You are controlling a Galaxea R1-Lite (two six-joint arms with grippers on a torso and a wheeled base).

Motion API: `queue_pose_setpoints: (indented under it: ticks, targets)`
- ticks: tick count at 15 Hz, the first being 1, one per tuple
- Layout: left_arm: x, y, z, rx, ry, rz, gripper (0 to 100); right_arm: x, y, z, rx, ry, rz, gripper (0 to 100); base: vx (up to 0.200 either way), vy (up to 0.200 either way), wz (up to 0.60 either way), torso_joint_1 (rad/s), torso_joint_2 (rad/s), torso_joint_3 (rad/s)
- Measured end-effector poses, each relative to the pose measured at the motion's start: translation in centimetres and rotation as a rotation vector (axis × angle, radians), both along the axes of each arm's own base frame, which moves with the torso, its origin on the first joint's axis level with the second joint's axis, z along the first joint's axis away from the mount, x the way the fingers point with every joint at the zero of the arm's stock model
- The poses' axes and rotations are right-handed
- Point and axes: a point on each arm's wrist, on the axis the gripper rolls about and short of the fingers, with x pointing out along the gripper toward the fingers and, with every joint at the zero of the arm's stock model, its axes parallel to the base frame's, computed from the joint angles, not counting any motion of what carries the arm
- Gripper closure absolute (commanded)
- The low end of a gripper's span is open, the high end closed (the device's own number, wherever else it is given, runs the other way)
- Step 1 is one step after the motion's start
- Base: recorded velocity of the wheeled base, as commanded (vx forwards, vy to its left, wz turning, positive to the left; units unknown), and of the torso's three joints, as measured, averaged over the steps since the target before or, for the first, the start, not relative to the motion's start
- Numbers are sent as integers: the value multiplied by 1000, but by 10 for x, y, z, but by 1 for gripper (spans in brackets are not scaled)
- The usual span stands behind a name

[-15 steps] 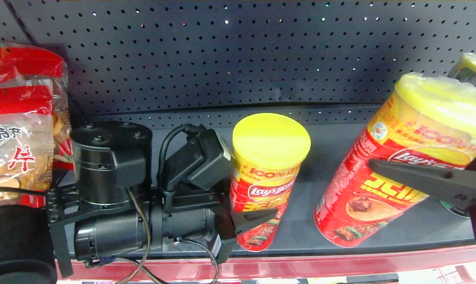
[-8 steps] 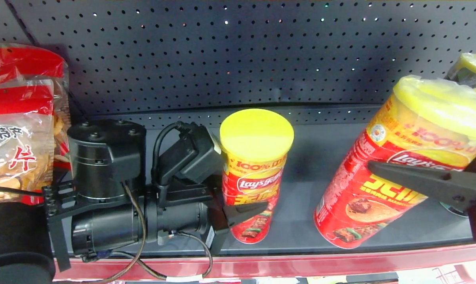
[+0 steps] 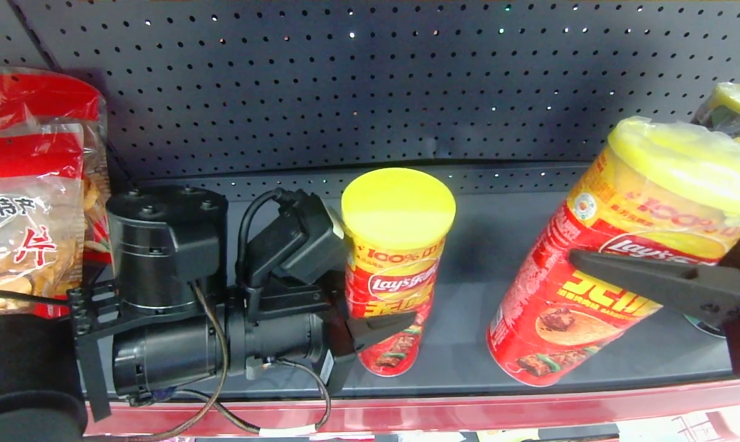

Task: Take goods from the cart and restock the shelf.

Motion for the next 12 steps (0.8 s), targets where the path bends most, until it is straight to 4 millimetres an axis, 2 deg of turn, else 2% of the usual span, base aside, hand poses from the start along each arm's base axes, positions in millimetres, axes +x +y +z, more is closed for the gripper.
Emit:
queue_pose_setpoints:
  ticks: [7,12]
  targets:
    - [-1,2,0,4,4,5,0,0,0,-1,-3,3,1,100,0,0,0,0,0,0]
    - [-13,16,23,-46,-66,81,0,3,2,-2,-8,9,1,100,0,0,0,0,0,0]
